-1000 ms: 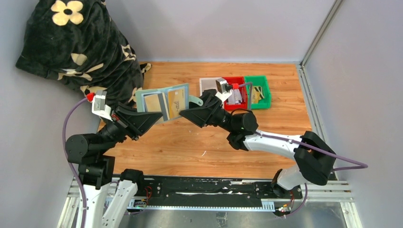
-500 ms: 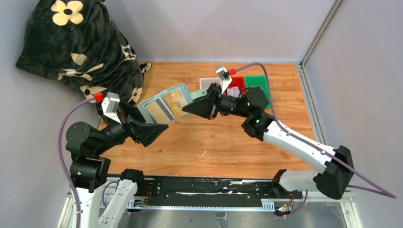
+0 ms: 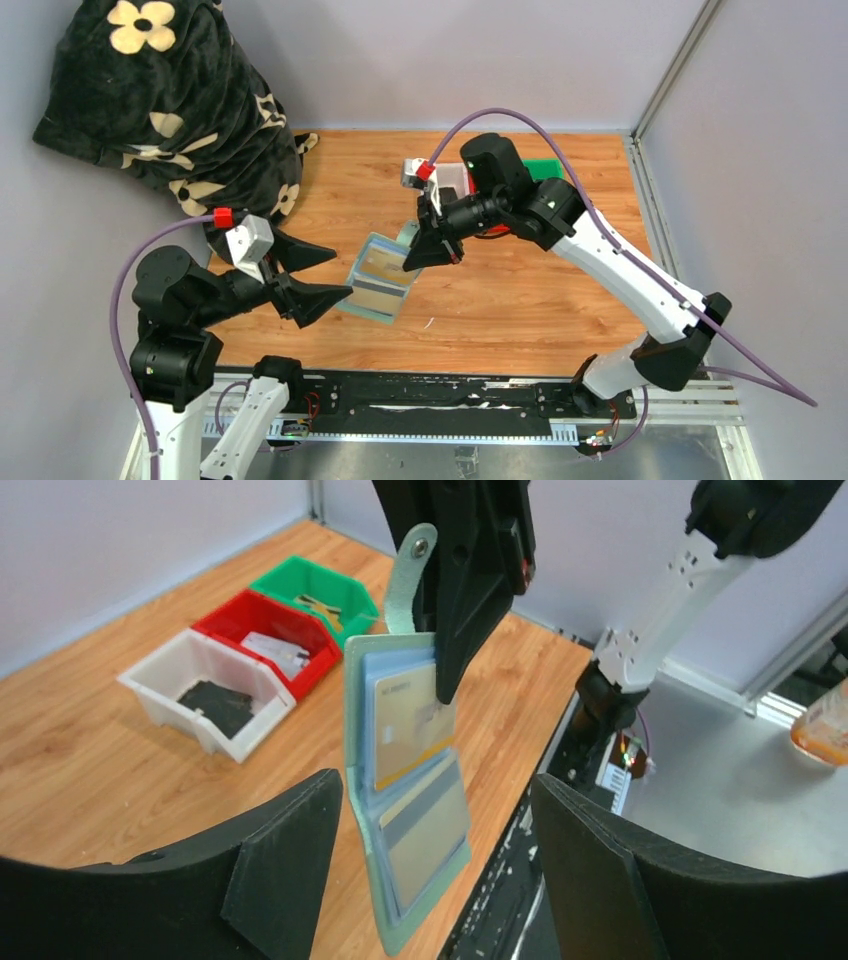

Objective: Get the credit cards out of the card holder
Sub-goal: Remove the credit card from the card holder.

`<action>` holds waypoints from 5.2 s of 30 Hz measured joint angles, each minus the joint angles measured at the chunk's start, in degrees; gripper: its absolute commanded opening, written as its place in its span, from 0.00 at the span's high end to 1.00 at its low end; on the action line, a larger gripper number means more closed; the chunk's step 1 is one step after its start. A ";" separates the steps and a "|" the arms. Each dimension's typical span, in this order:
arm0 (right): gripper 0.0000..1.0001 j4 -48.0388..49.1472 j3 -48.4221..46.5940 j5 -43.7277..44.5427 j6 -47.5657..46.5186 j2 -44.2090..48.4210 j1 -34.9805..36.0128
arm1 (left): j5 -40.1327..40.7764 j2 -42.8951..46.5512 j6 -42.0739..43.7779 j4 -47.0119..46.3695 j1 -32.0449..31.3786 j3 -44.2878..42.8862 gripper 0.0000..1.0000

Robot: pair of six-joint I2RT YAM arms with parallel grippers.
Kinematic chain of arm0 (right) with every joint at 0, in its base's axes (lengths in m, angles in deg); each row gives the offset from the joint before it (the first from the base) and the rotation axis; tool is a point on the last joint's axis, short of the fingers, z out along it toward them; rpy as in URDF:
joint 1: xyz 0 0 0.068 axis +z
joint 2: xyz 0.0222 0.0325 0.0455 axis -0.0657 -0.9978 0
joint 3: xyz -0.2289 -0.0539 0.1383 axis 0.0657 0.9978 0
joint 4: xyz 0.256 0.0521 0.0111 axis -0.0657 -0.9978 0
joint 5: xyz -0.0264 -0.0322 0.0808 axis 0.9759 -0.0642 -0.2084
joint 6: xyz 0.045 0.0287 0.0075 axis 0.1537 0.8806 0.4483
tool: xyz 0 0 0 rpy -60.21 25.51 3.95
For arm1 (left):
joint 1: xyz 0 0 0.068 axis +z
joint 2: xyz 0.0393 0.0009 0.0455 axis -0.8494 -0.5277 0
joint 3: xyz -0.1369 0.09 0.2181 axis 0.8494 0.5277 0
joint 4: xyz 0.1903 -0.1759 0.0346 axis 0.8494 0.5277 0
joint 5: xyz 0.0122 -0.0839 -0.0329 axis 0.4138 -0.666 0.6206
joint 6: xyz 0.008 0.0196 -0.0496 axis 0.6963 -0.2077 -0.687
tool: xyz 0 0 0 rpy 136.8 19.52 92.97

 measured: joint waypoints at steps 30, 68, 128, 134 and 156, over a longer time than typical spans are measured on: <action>0.50 -15.06 -21.68 -2.93 -9.18 -17.68 8.22 | -10.75 -3.30 5.03 3.87 0.00 10.75 1.00; 1.00 92.41 35.17 -0.48 64.02 -0.81 0.39 | 3.87 4.07 -32.02 -28.96 0.00 17.75 0.47; 0.34 41.68 22.69 2.73 34.21 9.44 -0.15 | 10.23 3.63 -35.19 -27.45 0.00 20.44 1.00; 0.36 45.68 24.63 2.64 38.05 6.71 0.74 | 10.21 3.63 -36.68 -28.50 0.00 20.48 1.00; 0.70 64.11 27.06 3.98 50.25 1.40 2.64 | 9.27 3.67 -44.28 -36.15 0.13 22.71 1.00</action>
